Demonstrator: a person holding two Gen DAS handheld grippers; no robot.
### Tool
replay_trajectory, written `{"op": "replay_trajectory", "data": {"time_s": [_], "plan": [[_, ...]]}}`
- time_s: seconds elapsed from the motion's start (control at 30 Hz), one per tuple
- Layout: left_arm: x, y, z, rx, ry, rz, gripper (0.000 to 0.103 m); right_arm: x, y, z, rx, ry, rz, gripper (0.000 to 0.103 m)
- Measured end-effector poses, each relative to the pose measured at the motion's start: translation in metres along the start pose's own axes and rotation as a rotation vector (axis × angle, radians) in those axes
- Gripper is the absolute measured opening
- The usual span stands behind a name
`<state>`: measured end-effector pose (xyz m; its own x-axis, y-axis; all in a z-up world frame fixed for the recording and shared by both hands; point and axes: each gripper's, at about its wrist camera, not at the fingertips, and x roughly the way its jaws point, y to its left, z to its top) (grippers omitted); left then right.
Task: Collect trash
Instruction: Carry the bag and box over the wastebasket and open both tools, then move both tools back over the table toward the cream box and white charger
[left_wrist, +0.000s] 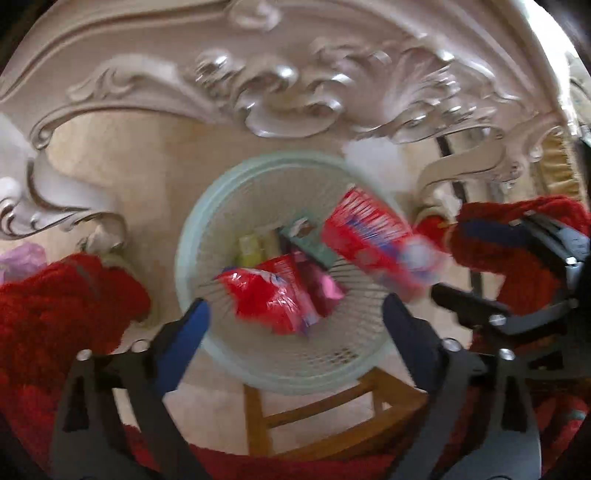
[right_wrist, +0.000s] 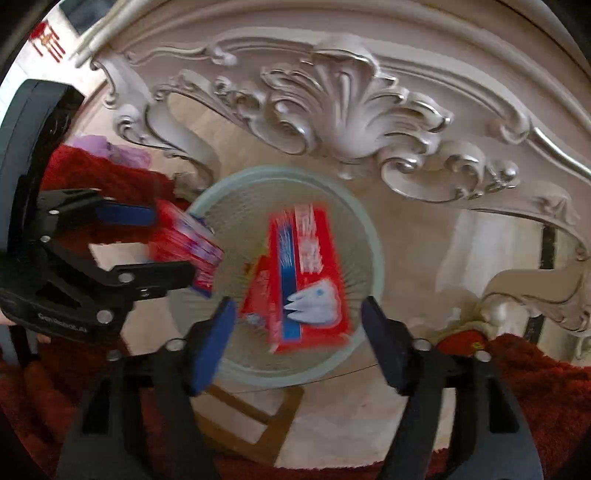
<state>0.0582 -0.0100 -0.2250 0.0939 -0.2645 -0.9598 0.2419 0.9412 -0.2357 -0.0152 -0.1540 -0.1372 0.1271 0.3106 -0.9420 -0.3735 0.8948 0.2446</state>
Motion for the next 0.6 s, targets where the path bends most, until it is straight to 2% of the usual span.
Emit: {"op": "replay_trajectory", "data": {"time_s": [0.1, 0.3, 0.37, 0.43, 0.53, 0.6], "plan": [[-0.007, 0.006, -0.003, -0.031, -0.053, -0.072, 0.095, -0.004, -0.005, -0.011, 0.024, -0.015, 0.0, 0.074], [-0.053, 0.007, -0.013, -0.05, -0.233, -0.096, 0.095, -0.041, -0.003, -0.015, 0.005, -0.1, 0.059, 0.074], [-0.074, 0.004, -0.012, -0.051, -0.271, -0.146, 0.095, -0.061, -0.001, -0.015, -0.004, -0.146, 0.09, 0.074], [-0.095, -0.001, -0.011, -0.023, -0.314, -0.17, 0.095, -0.084, -0.004, -0.011, 0.009, -0.208, 0.112, 0.074], [-0.129, -0.009, -0.001, 0.028, -0.384, -0.131, 0.095, -0.119, -0.015, 0.002, 0.061, -0.335, 0.128, 0.074], [-0.154, -0.01, 0.016, 0.05, -0.459, -0.097, 0.095, -0.142, -0.024, 0.018, 0.103, -0.44, 0.107, 0.075]]}}
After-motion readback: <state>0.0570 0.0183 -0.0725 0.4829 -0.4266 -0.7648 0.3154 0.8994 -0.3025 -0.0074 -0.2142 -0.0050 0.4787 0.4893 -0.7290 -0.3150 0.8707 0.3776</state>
